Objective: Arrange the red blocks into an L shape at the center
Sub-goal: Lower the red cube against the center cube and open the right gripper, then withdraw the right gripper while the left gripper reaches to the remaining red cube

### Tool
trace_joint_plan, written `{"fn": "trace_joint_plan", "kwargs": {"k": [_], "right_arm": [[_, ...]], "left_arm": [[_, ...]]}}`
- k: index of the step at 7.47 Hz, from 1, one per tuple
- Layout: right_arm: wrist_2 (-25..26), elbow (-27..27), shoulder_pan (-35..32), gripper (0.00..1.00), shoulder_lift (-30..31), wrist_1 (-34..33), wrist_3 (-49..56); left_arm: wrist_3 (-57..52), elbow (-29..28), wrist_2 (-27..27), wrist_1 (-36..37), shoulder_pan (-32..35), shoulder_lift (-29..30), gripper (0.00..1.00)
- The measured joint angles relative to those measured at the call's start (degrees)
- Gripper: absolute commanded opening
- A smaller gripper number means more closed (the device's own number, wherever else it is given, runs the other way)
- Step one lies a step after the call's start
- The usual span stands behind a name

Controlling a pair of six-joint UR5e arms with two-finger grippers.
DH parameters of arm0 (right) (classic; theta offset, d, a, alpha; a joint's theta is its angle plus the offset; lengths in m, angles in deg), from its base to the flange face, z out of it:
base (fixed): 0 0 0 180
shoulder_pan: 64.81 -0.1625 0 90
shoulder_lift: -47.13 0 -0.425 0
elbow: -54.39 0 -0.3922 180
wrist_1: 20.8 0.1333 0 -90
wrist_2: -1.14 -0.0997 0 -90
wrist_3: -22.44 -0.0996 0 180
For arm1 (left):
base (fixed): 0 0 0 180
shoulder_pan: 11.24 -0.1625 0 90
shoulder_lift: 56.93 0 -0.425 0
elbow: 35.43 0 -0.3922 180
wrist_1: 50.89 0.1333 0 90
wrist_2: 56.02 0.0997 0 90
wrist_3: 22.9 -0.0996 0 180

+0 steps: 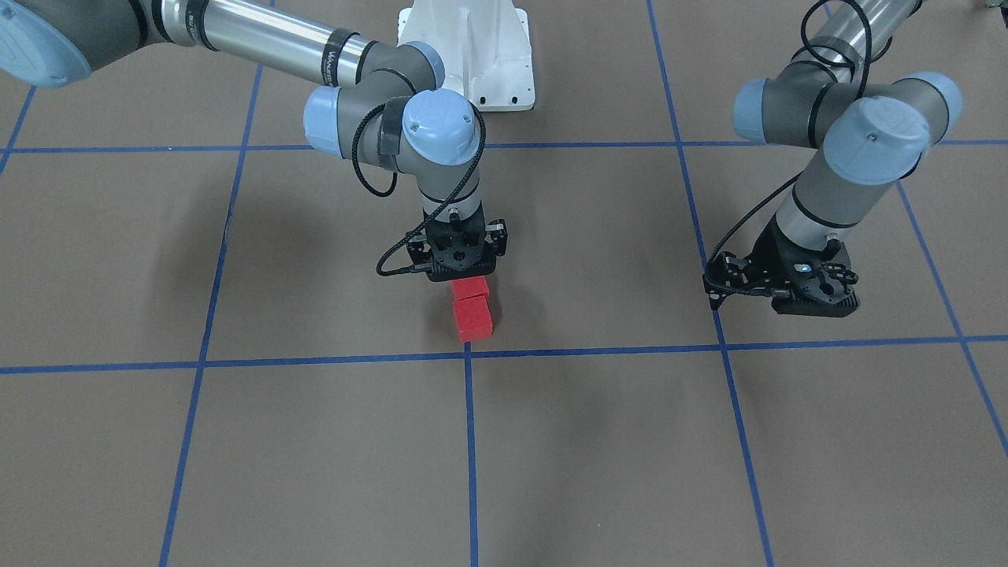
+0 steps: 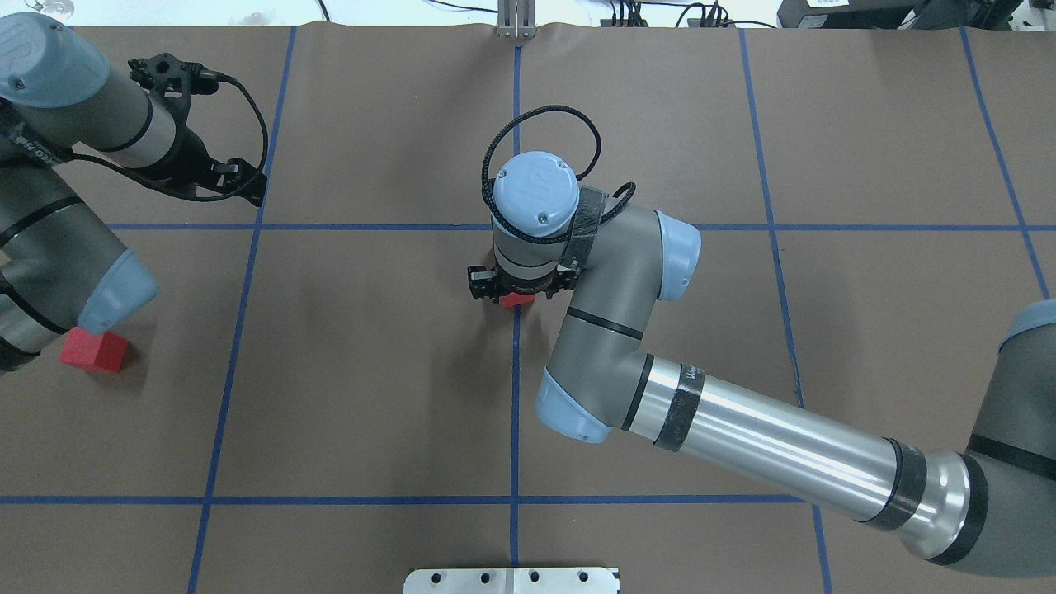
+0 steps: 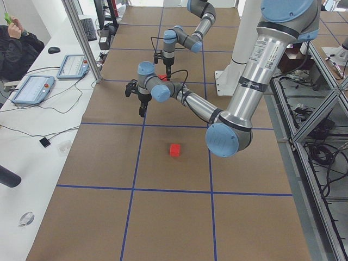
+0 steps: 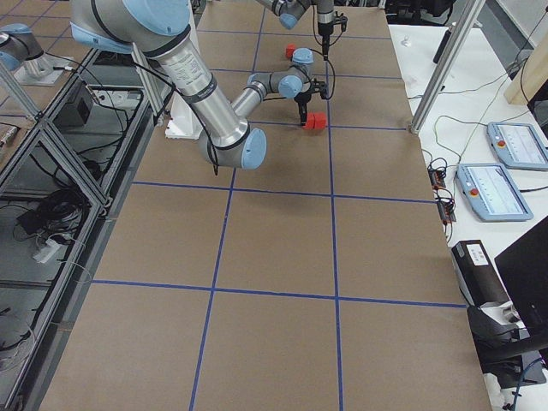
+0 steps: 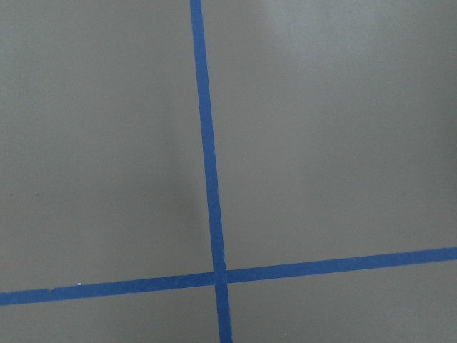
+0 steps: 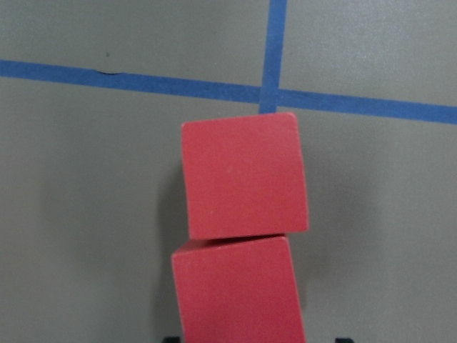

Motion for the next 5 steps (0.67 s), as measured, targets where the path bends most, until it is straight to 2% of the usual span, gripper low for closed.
{"fn": "trace_joint_plan", "kwargs": {"k": [1, 3, 5], "right_arm": [[0.0, -0.1, 0.0, 0.98, 0.0, 0.0, 0.0], [-0.2, -0.8, -1.0, 0.98, -0.1, -0.1, 0.0], [-2.8, -2.7, -4.9, 0.98, 0.5, -1.7, 0.0]], "left_arm": [[0.0, 0.0, 0.0, 0.0, 0.0, 0.0, 0.99], [0.0, 0.1, 0.0, 0.0, 0.2, 0.1, 0.99], [-1.8, 1.3, -0.7, 0.0, 1.0, -0.8, 0.99]]}}
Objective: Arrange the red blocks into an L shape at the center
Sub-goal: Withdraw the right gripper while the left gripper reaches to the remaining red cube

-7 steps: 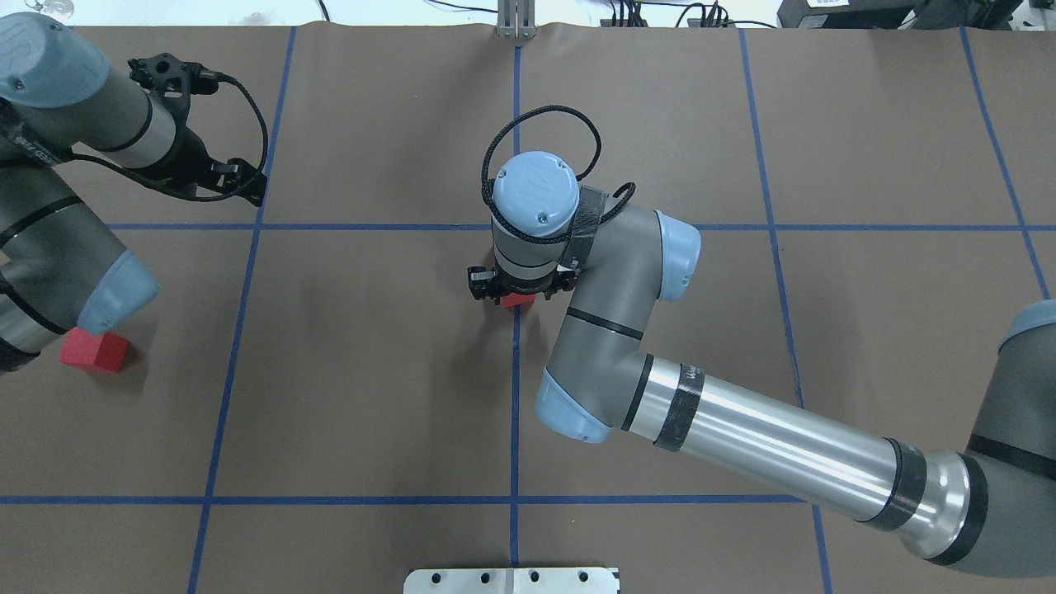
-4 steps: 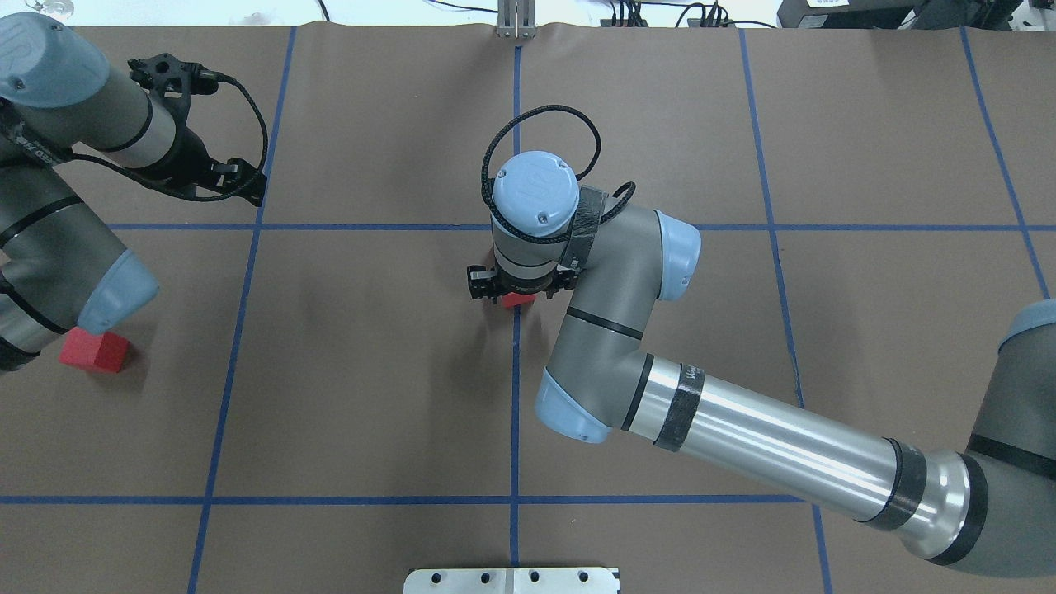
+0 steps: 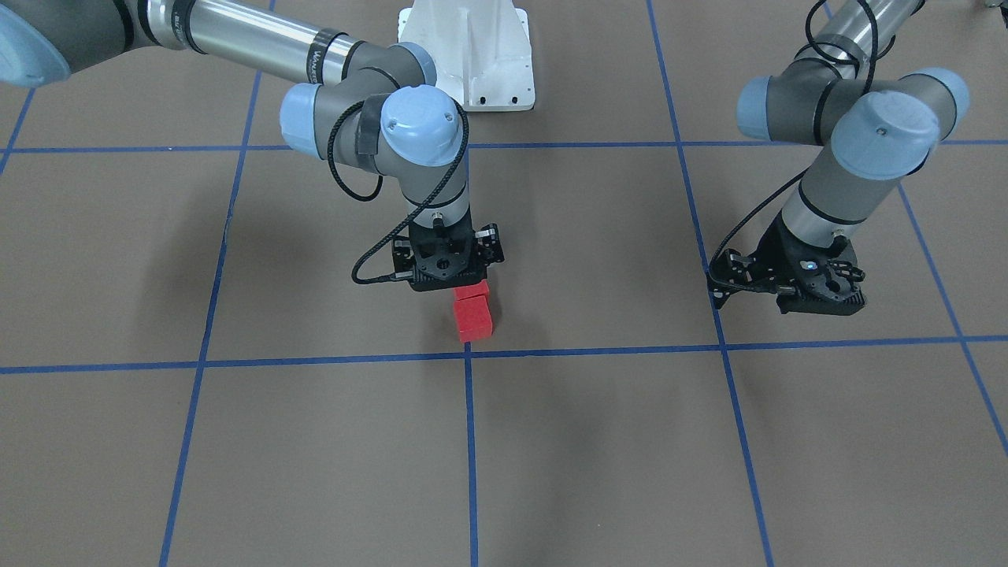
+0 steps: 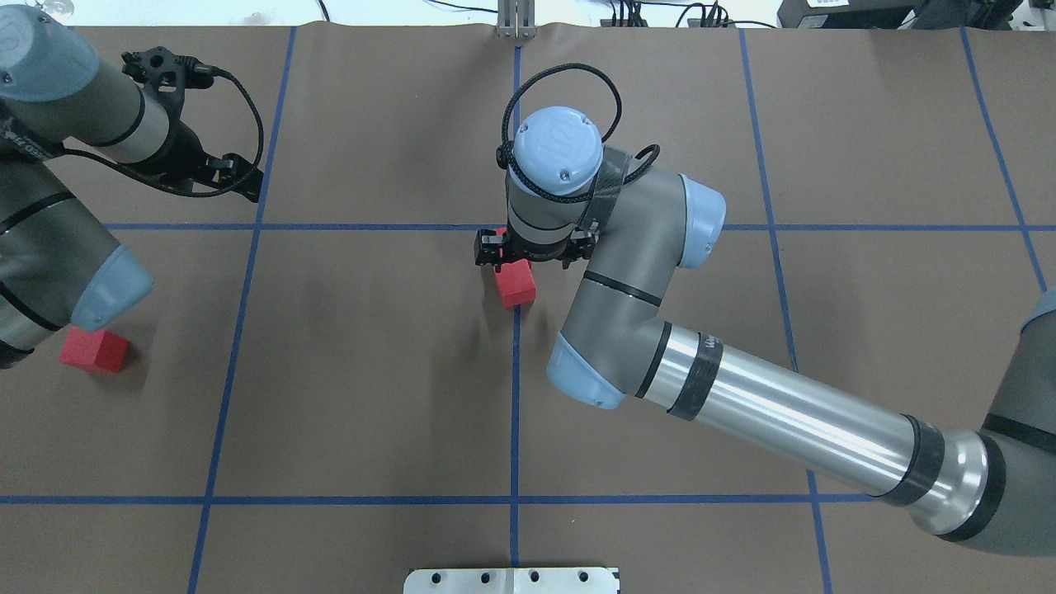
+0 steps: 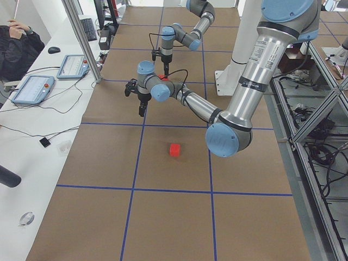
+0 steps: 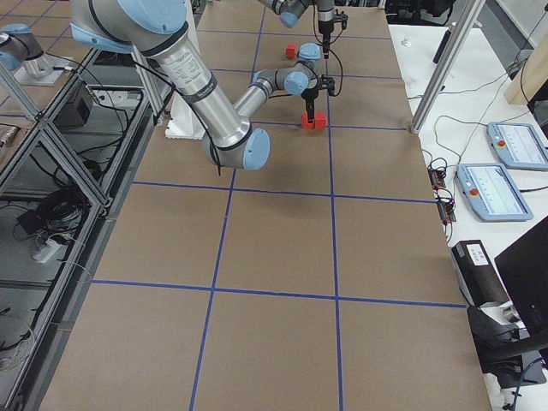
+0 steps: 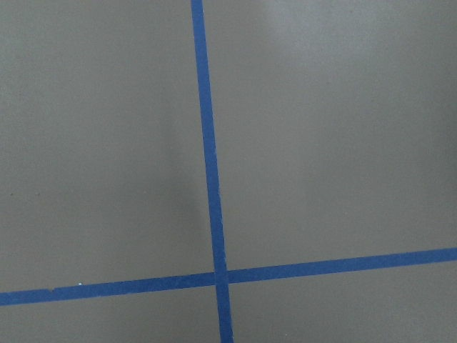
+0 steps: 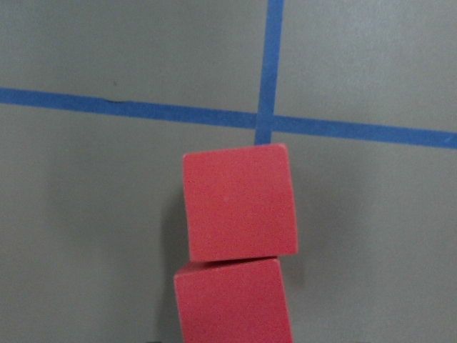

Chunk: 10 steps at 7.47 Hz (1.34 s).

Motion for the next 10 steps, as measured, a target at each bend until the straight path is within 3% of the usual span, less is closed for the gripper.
{"fn": "trace_joint_plan", "kwargs": {"k": [3, 6, 8, 10], "right_arm": [[-4.1, -6.8, -7.6, 0.99, 5.9, -3.5, 1.5], [-4.9, -11.0, -13.0, 0.99, 13.5, -3.8, 10.5], [-5.8, -12.5, -14.9, 0.99, 17.6, -3.4, 15.5], [-6.0, -13.0, -15.5, 0.99, 19.1, -3.2, 17.1]], "left_arm": [[-5.6, 7.0, -0.7, -1.1, 1.2, -10.1, 1.0], [-5.8, 9.6, -0.7, -14.5, 1.4, -26.4, 1.0], [-4.8, 9.6, -0.5, -17.2, 1.4, -31.0, 1.0], [-0.5, 9.1, -0.2, -18.2, 0.8, -31.5, 1.0]]}}
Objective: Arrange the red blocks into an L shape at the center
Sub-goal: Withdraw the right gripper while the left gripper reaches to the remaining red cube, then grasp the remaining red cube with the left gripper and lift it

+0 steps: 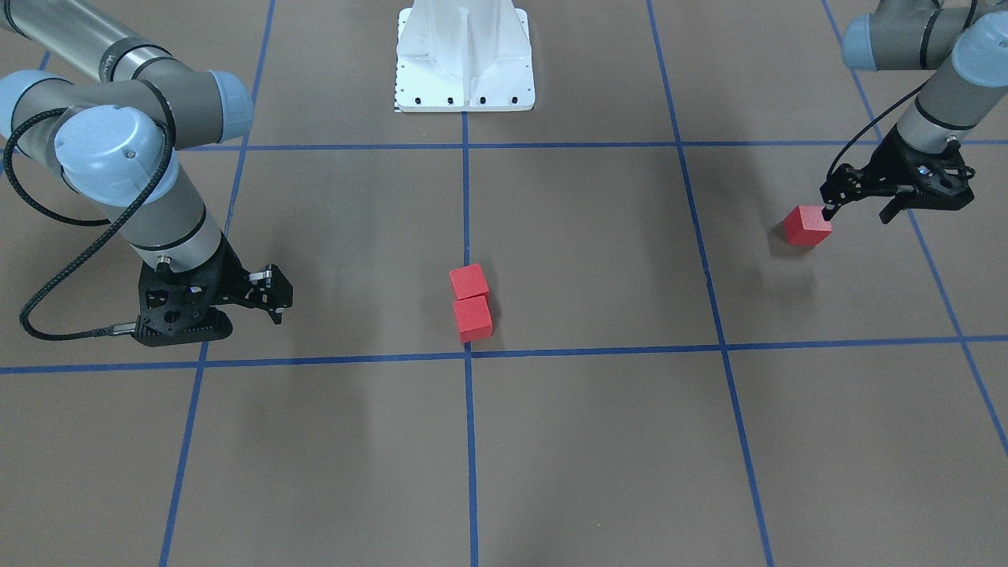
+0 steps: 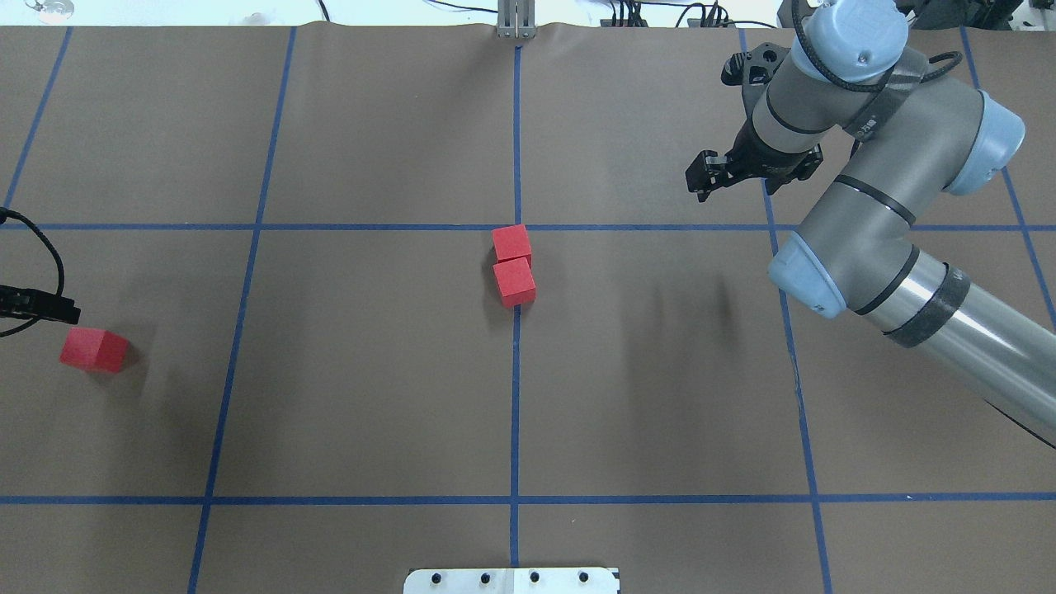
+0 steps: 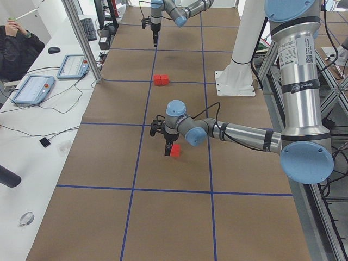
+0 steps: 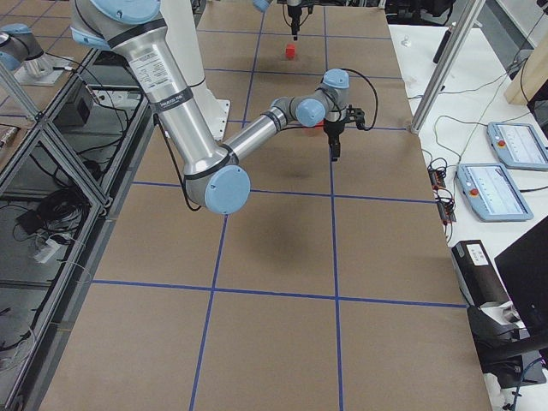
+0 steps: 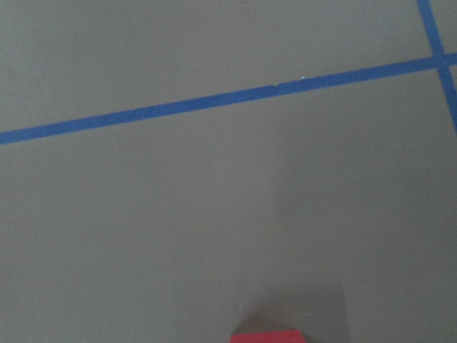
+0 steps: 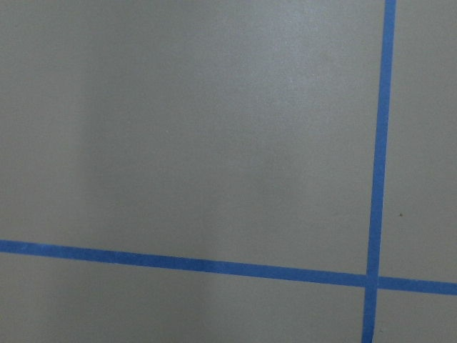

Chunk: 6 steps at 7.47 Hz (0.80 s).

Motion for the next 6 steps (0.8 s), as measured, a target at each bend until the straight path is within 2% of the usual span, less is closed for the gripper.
{"fn": "trace_joint_plan", "kwargs": {"k": [6], "right_arm": [[0.1, -0.3, 0.0, 0.99, 1.0, 0.3, 0.2]], "left_arm": [[4.8, -1.0, 0.5, -2.9, -4.9, 0.4, 1.0]]}}
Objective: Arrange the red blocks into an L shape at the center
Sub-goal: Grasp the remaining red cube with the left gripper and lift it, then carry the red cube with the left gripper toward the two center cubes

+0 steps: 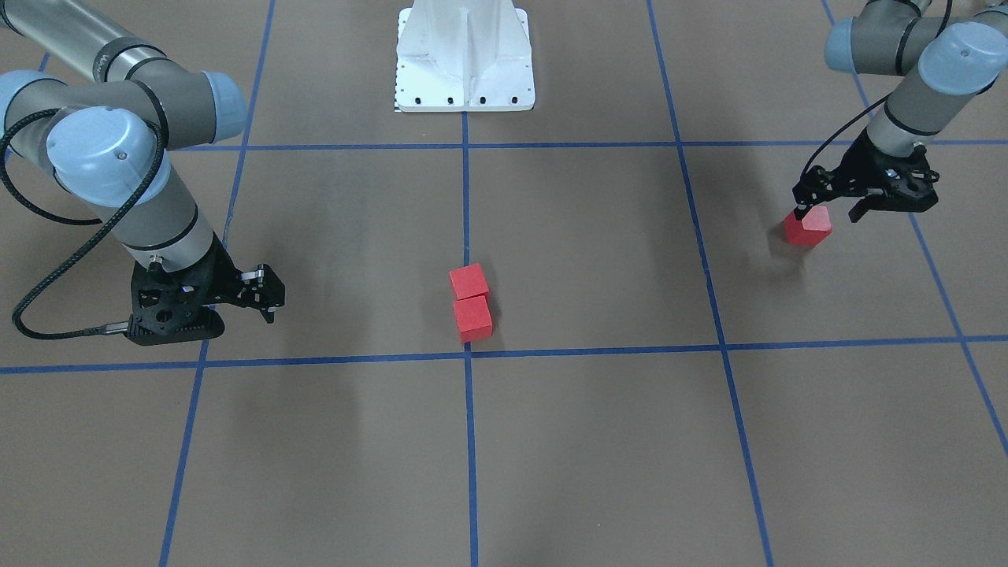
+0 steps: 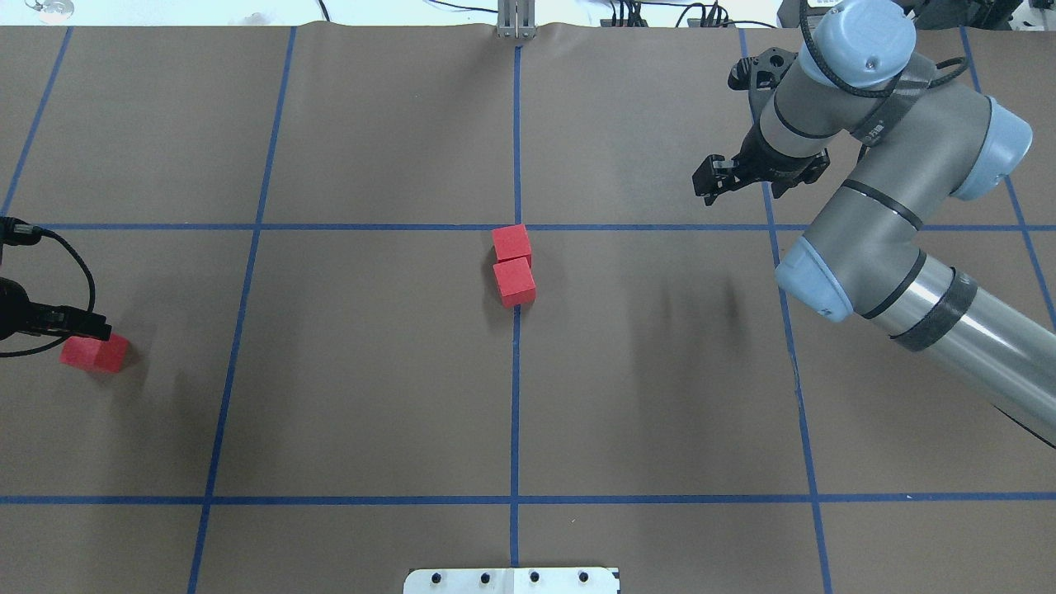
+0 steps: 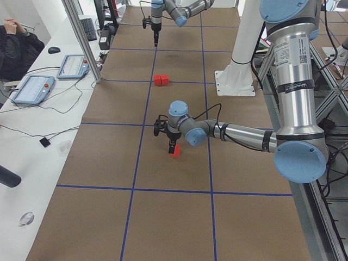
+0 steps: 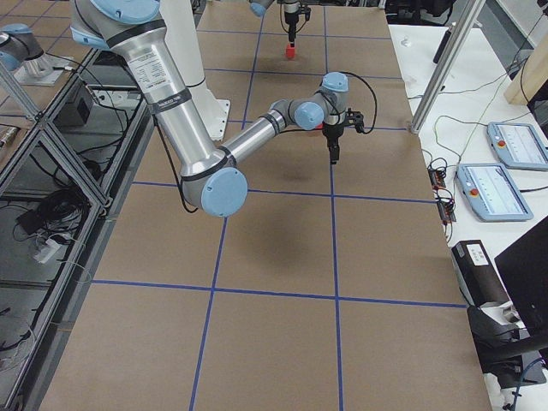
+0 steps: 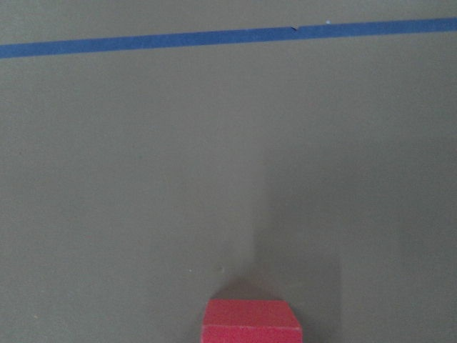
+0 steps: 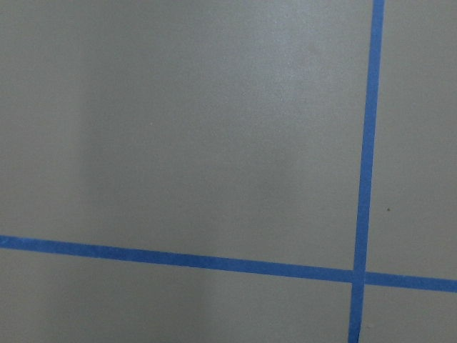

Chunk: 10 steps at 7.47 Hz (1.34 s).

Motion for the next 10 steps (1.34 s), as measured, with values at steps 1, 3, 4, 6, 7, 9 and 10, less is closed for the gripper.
{"fn": "trace_joint_plan", "kwargs": {"k": [1, 3, 4, 6, 7, 9, 10], "right_arm": [[0.0, 0.0, 0.0, 0.99, 0.1, 0.0, 0.0], [0.0, 0.0, 0.0, 0.99, 0.2, 0.0, -0.1], [0.0, 0.0, 0.0, 0.99, 0.3, 0.0, -0.1], [0.1, 0.0, 0.0, 0.99, 0.3, 0.0, -0.1], [0.1, 0.0, 0.0, 0.99, 0.3, 0.0, -0.2], [0.1, 0.0, 0.1, 0.99, 0.2, 0.0, -0.5], [0.1, 0.0, 0.1, 0.99, 0.2, 0.0, -0.7]], "left_arm": [[0.0, -0.2, 0.4, -0.1, -0.6, 0.0, 1.0], [0.1, -1.3, 1.0, -0.1, -1.7, 0.2, 1.0], [0.1, -1.8, 1.1, -0.1, -2.2, 0.5, 1.0], [0.0, -2.4, 1.2, 0.0, -3.2, 0.6, 0.99], [-0.1, -2.8, 1.2, 0.0, -3.5, 0.6, 0.99], [-0.4, -3.0, 1.2, 0.0, -3.6, 0.5, 0.88], [-0.4, -3.0, 1.2, 0.0, -3.6, 0.4, 0.67]]}}
